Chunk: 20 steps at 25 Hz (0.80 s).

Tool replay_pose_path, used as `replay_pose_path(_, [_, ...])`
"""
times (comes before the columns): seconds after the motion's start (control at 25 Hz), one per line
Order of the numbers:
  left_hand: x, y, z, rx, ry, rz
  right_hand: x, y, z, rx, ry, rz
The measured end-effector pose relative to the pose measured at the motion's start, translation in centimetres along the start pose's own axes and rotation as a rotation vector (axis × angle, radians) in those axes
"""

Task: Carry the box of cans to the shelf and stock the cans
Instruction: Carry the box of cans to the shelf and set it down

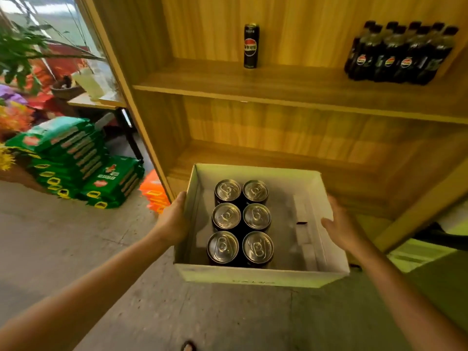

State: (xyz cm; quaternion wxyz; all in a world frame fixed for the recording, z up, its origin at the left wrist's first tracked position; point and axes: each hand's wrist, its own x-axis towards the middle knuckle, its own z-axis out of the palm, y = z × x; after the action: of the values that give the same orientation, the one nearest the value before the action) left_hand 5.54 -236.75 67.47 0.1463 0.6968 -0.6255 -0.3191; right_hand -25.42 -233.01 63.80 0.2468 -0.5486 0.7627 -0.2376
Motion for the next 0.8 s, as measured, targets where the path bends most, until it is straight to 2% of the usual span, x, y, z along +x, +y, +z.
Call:
replay_pose_path(0.16, [6.6,-2.8,-2.2,-0.019,-0.104,0.086,0.5,-2.9,4.7,0.004,0.058,0.135])
replay_pose_path(0.32, [11.4,-5.2,-0.1,0.052,-0.128,0.086,2.3,-2.7,8.9,0.001,0.115,0.226])
replay_pose_path(0.52, [16.6,-10.8,6.1,0.074,-0.196,0.032,5.7,1.3,15.5,-0.014,0.091,0.309])
replay_pose_path(0.8, [26.7,-22.1,18.1,-0.052,-0.374,-0.065,12.2,8.5,29.1,0.013,0.085,0.421])
